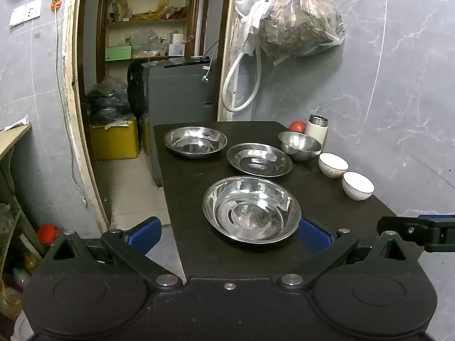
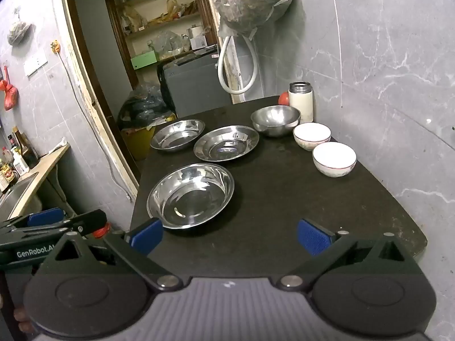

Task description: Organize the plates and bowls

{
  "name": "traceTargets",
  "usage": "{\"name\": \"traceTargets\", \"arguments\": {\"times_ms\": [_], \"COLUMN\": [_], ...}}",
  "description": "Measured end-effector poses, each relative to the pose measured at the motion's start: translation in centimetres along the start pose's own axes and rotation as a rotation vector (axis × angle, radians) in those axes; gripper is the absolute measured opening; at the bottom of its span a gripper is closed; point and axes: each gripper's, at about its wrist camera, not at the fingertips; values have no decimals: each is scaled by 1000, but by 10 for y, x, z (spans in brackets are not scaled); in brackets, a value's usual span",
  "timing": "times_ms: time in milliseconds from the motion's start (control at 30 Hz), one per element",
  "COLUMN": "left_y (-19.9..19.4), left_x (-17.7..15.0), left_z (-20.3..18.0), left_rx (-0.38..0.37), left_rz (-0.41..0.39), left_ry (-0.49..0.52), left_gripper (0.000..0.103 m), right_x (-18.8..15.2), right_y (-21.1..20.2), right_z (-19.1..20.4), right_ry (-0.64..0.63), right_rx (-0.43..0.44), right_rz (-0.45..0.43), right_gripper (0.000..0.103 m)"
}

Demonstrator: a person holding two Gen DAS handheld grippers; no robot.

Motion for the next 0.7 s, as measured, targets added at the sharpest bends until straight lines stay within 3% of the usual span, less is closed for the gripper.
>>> {"name": "traceTargets", "arguments": {"times_ms": [700], "left_y": [-3], "left_x": [0], "left_z": [-6], "left_rx": [-15], "left_rz": [-11], "left_ry": [5], "left_gripper": [102], "right_x": [1], "right_y": [-2], "right_z": [-4], "right_ry": [-8], "right_rx": [4], "right_rz": [-10], "right_gripper": [103]}}
Point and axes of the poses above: each gripper's, at about its wrist camera, not at the fingertips, and y roughly the way its jaws point, z to its left, x to its top, and after that the axes turned 2 degrees about -y, right-handed
